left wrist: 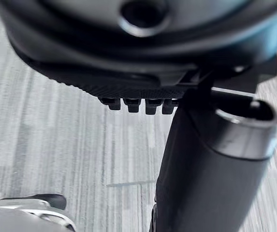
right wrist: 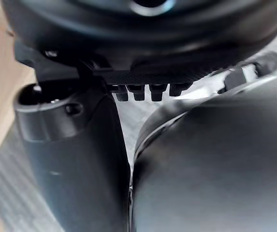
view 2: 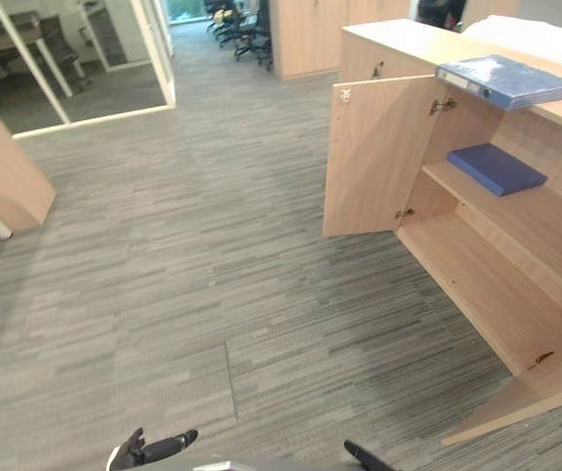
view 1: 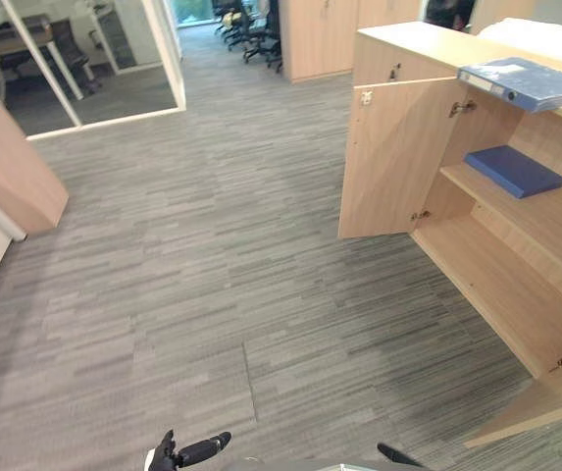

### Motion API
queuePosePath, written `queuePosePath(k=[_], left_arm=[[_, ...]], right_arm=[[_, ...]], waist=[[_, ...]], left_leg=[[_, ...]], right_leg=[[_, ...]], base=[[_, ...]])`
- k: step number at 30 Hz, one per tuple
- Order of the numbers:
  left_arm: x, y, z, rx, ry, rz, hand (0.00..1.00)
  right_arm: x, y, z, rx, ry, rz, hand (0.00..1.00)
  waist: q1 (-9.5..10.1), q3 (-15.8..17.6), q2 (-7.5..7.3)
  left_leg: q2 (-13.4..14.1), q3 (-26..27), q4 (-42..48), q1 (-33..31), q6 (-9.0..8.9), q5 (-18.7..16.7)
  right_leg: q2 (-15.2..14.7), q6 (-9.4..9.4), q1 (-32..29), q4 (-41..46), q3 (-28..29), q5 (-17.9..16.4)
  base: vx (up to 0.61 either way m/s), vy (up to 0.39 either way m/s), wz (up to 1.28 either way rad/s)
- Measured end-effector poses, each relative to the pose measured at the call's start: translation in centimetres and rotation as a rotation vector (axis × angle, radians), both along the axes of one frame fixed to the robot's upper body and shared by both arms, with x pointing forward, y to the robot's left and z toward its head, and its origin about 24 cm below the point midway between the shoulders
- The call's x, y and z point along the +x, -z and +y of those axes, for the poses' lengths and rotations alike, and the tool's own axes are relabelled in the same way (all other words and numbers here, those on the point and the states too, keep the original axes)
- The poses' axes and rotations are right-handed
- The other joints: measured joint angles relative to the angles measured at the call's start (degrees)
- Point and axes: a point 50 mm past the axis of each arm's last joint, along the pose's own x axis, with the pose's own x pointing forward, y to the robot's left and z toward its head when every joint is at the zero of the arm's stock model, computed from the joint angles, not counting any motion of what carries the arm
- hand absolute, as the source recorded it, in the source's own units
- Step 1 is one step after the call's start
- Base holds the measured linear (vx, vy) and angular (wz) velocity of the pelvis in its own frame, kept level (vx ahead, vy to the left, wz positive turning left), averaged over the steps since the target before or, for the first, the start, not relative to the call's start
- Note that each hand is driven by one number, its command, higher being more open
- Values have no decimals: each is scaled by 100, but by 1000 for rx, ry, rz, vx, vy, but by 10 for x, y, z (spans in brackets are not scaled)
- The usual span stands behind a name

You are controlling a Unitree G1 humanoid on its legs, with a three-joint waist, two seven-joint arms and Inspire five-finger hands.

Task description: Walk over to the cabinet, pick up the folder, carry it to the office cabinet, place the folder inside the office cabinet, then close the office cabinet door

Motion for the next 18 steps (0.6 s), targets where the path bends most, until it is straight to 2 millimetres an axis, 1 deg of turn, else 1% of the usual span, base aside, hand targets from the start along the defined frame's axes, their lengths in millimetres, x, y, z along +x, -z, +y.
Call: queuePosePath(k=[1,2,3,4,5,6,7,8,9,10,11,12,13,14,15,16,17,18], left_arm=[[1,0,-1,1,25,2,100],[3,0,1,7,44,5,100],[6,-1,2,14,61,3,100],[8,-1,2,15,65,3,100],[13,-2,4,20,66,-4,100],[13,-1,5,25,67,5,100],[12,0,3,28,86,18,100],[10,1,1,28,98,28,100],[10,1,1,33,106,36,100],[10,1,3,40,113,41,100],[8,1,4,41,113,49,100],[6,2,3,34,95,56,100],[5,3,2,30,83,57,100],[4,2,3,28,54,54,100],[0,2,7,28,4,51,100],[-1,2,8,25,-34,42,100],[-9,2,6,10,-131,34,100],[-21,5,-2,-18,-214,50,100]], right_arm=[[8,-1,2,-5,-28,-17,100],[16,-2,9,-1,-61,-36,100],[22,-2,15,7,-86,-50,100],[25,-2,18,11,-91,-60,100],[33,-3,25,26,-96,-79,100],[38,-3,28,35,-98,-90,100],[38,-4,26,29,-97,-91,100],[38,-4,25,27,-96,-91,100],[42,-5,27,31,-96,-103,100],[42,-5,28,34,-86,-102,100],[40,-4,28,37,-80,-97,100],[33,-2,29,49,-49,-87,100],[29,-1,29,55,-26,-83,100],[24,1,31,63,-1,-78,100],[18,2,32,65,13,-72,100],[17,2,32,63,17,-73,100],[14,1,27,47,31,-78,100],[9,0,21,28,42,-76,100]], waist=[[0,34,15],[-7,75,-19],[-18,92,-66],[-22,117,-84],[-15,197,-146],[-20,301,-183],[-16,322,-149],[0,332,-101],[-8,374,-59],[-16,433,-104],[-18,447,-104],[-25,434,-76],[-29,416,-59],[-31,403,-59],[-43,338,-71],[-48,332,-58],[-44,286,100],[-4,240,258]], left_leg=[[48,15,-81,177,-1,0],[80,18,-153,278,-21,-12],[83,21,-303,355,-81,-55],[80,23,-412,403,-94,-83],[83,39,-556,502,-106,-113],[146,29,-604,593,-183,-163],[243,20,-640,648,-240,-196],[327,47,-647,656,-298,-226],[436,48,-659,698,-361,-230],[500,44,-725,829,-482,-203],[566,37,-716,903,-555,-220],[728,33,-601,1013,-690,-304],[823,29,-428,1011,-792,-373],[989,10,223,867,-1027,-563],[1255,-18,1472,369,-1180,-718],[1403,-24,2229,94,-1169,-709],[1816,-108,3683,-449,-988,-418],[2177,-179,4762,-828,-852,42]], right_leg=[[218,220,-60,-315,-237,-245],[537,416,-159,-943,-462,-441],[810,447,-335,-1644,-634,-450],[931,443,-432,-1971,-725,-441],[1146,389,-607,-2613,-887,-385],[1371,113,-650,-3083,-908,49],[1506,-32,-611,-3217,-935,194],[1610,-33,-609,-3253,-956,198],[1672,-103,-651,-3139,-1053,154],[1735,-225,-580,-3055,-1162,15],[1827,-245,-462,-3132,-1169,-73],[2039,-245,-218,-3344,-1175,-156],[2150,-240,-101,-3485,-1173,-180],[2351,-214,145,-3793,-1115,-269],[2530,-217,300,-4039,-1014,-275],[2630,-221,407,-4148,-934,-273],[2929,-276,636,-4363,-722,-256],[3214,-454,901,-4525,-451,-246]], base=[[337,145,-35],[278,44,-17],[207,-13,-4],[205,-39,1],[200,-58,1],[198,-72,1],[220,-110,-5],[272,-141,-18],[360,-208,-24],[315,-203,-17],[316,-243,-13],[251,-211,-13],[320,-272,-26],[319,-266,-41],[383,-278,-50],[379,-197,-76],[403,-85,-102],[359,1,-111]])
